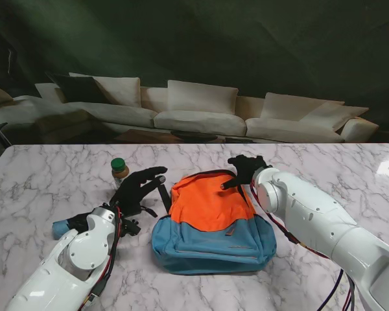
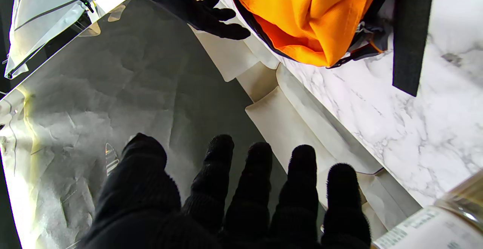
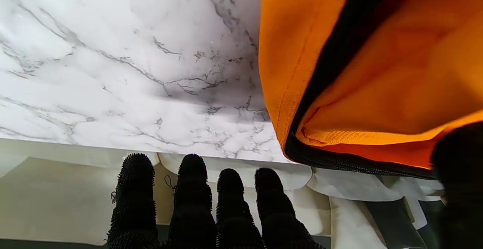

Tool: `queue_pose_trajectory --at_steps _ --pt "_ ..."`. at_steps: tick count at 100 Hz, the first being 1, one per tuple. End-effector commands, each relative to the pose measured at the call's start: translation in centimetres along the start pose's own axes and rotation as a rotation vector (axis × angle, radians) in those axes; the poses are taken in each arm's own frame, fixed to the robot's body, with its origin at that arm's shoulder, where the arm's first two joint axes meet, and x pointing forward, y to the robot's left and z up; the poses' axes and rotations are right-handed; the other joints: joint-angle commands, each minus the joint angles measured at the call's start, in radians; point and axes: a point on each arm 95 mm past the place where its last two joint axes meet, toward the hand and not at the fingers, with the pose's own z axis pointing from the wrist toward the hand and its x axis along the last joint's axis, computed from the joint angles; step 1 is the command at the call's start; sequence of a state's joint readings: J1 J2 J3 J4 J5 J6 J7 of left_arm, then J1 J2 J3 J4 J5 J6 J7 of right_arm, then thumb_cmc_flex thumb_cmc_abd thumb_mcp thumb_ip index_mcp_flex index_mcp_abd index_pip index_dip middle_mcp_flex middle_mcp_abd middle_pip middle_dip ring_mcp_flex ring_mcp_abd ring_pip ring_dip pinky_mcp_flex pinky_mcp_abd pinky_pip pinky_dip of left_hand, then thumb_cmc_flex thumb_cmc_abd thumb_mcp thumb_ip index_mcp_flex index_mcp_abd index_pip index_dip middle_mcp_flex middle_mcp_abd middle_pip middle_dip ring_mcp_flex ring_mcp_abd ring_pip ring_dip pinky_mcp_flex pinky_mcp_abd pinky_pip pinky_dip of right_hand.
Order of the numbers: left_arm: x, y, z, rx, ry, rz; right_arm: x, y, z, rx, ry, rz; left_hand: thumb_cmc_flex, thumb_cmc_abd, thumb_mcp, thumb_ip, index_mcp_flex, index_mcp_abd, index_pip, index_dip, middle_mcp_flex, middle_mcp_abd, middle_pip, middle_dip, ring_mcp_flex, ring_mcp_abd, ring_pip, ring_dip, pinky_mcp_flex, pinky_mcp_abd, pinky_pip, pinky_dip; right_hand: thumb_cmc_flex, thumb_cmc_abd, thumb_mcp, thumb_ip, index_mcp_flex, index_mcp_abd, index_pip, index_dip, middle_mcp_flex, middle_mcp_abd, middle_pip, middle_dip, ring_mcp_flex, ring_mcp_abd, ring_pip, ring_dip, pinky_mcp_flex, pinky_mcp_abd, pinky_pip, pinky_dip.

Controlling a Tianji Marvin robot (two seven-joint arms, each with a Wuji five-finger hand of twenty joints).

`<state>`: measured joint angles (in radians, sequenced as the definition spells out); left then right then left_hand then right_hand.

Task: Put the umbrella and water cup into the side pockets of the backpack

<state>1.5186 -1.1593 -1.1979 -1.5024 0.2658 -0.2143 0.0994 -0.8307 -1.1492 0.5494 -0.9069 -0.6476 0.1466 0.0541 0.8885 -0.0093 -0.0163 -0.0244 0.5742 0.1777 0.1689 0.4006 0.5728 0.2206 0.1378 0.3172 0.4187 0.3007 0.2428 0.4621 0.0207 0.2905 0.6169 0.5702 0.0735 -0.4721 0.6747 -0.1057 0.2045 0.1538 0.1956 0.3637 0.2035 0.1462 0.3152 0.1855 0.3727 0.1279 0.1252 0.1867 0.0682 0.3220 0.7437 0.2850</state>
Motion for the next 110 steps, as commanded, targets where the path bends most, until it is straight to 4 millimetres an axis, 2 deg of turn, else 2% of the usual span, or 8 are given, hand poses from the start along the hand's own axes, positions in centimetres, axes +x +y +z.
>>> queue_pose_trajectory --at_steps 1,30,50,65,80,88,91,110 --pt "0.0 0.3 0.1 -0.018 -0.001 0.001 0.7 0.5 0.2 0.002 0.001 0.000 0.009 0.038 -0.014 0.012 -0.016 -0.002 0.000 0.006 0.012 -0.020 0.004 0.007 0.016 -0.019 0.011 0.011 -0.007 0.012 0.008 0.016 -0.064 -0.032 0.031 -0.029 0.024 0.046 0.008 0.012 -0.038 0.021 -0.030 -0.011 -0.030 0.010 -0.028 -0.022 -0.022 0.013 -0.017 -0.011" --pt "0.1 0.3 0.1 -0.019 0.000 0.002 2.2 0.1 1.2 0.039 0.020 0.017 0.009 0.039 -0.014 0.012 -0.017 -0.002 -0.001 0.005 0.012 -0.019 0.004 0.007 0.017 -0.018 0.011 0.011 -0.007 0.012 0.008 0.016 -0.053 -0.023 0.033 -0.028 0.035 0.053 0.012 0.027 -0.028 0.023 -0.042 -0.016 -0.005 0.010 -0.014 -0.014 -0.024 0.025 -0.023 -0.014" --pt "0.1 0.3 0.1 -0.021 0.004 0.002 2.8 -0.8 2.1 0.070 0.007 0.034 0.008 0.038 -0.015 0.012 -0.017 -0.002 -0.001 0.005 0.013 -0.019 0.004 0.007 0.016 -0.020 0.011 0.011 -0.007 0.012 0.008 0.016 0.000 -0.040 0.012 -0.019 -0.006 0.038 -0.004 0.081 -0.029 0.003 0.157 0.071 0.038 -0.041 0.012 0.004 -0.009 -0.013 -0.019 -0.017" --pt "0.1 0.3 0.1 -0.020 0.002 0.002 3.3 -1.3 2.5 0.061 0.014 0.045 0.010 0.039 -0.014 0.012 -0.018 -0.002 -0.001 0.005 0.013 -0.019 0.004 0.007 0.016 -0.018 0.011 0.011 -0.007 0.013 0.008 0.016 0.163 -0.054 -0.056 -0.007 0.015 -0.049 0.194 0.248 -0.002 -0.020 0.365 0.166 0.151 -0.074 0.165 0.111 0.043 -0.030 0.089 0.010" --pt "0.1 0.4 0.1 -0.024 0.002 0.005 4.0 -1.6 2.7 0.006 0.028 0.047 0.008 0.039 -0.015 0.012 -0.017 -0.002 0.000 0.005 0.014 -0.020 0.004 0.008 0.016 -0.020 0.011 0.011 -0.007 0.012 0.008 0.016 0.423 -0.031 -0.191 0.039 0.079 -0.209 0.514 0.403 0.187 -0.120 0.586 0.367 0.280 -0.103 0.488 0.309 0.168 -0.030 0.350 0.188" --pt "0.1 0.4 0.1 -0.027 0.002 0.005 4.4 -1.9 2.8 -0.033 0.031 0.035 0.009 0.038 -0.014 0.012 -0.019 -0.003 -0.001 0.005 0.013 -0.019 0.004 0.008 0.015 -0.019 0.011 0.011 -0.007 0.012 0.008 0.016 0.426 -0.096 0.143 0.031 0.172 -0.332 0.713 0.419 0.322 -0.191 0.692 0.474 0.376 -0.139 0.667 0.383 0.302 -0.108 0.517 0.285" --pt "0.1 0.4 0.1 -0.028 0.002 0.005 4.5 -1.9 2.8 -0.046 0.028 0.033 0.009 0.038 -0.015 0.012 -0.017 -0.003 -0.001 0.005 0.013 -0.019 0.004 0.008 0.016 -0.019 0.011 0.011 -0.007 0.012 0.008 0.016 0.445 -0.127 0.251 -0.042 0.191 -0.371 0.792 0.349 0.375 -0.211 0.721 0.501 0.421 -0.155 0.720 0.402 0.353 -0.137 0.572 0.292" --pt "0.1 0.6 0.2 -0.036 0.005 0.006 4.9 -2.1 3.0 -0.052 0.034 0.032 0.010 0.038 -0.014 0.012 -0.019 -0.003 -0.001 0.005 0.013 -0.019 0.004 0.008 0.016 -0.019 0.011 0.011 -0.006 0.012 0.008 0.016 0.607 -0.183 0.329 -0.119 0.363 -0.567 0.974 0.266 0.636 -0.212 0.806 0.524 0.645 -0.167 0.932 0.468 0.557 -0.188 0.769 0.283"
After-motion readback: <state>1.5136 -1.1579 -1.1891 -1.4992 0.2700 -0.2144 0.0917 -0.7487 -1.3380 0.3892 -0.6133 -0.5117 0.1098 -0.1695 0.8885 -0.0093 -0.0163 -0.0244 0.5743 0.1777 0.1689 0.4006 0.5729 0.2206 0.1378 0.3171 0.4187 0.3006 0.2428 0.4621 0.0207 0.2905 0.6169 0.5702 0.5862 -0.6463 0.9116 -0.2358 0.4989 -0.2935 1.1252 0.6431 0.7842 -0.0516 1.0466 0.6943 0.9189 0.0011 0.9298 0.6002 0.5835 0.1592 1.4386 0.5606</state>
